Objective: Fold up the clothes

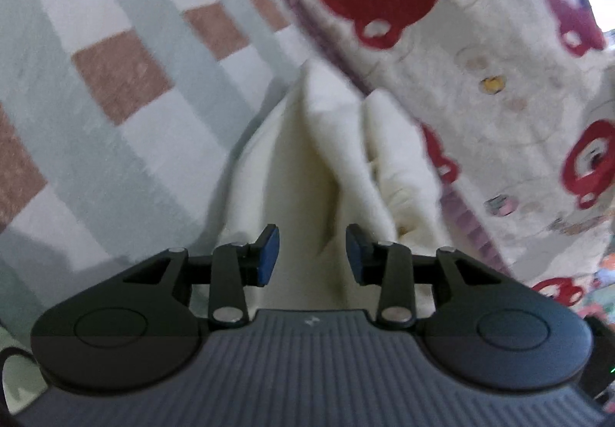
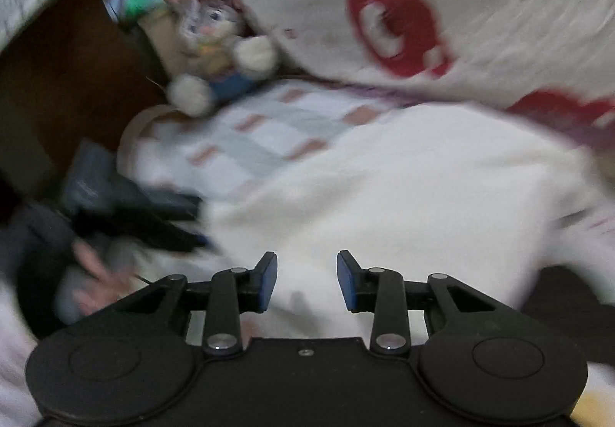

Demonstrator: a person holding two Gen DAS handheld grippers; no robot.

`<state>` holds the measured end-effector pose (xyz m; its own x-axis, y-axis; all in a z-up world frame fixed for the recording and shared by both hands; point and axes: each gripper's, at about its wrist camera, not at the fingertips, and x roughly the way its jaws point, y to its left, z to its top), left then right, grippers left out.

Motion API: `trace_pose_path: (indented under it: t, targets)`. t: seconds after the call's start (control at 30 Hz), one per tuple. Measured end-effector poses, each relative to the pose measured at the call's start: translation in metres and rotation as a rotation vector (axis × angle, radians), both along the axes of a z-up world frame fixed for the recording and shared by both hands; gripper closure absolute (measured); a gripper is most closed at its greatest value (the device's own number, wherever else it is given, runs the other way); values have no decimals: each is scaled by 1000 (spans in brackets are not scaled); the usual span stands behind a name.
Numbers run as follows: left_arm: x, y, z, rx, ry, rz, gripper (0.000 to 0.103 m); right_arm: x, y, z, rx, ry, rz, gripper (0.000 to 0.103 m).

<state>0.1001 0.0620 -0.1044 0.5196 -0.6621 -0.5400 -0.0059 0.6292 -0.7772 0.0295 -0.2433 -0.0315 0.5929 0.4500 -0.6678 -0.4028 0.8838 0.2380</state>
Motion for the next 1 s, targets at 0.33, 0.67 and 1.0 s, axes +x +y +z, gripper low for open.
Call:
trace_pose_path:
  t: [0.33,0.67,1.0]
  targets:
    - [-4,-8,29,106,-68,-84,52,-57,-1,-44,-363,-8,101,53]
    - [-7,7,40,66,-170,-39,49,-43,-13,-63,-201,27,-110,49]
    - [-1,-27,15,38,-133,-132,43,-38,-20,-97,-65,153,-304,45]
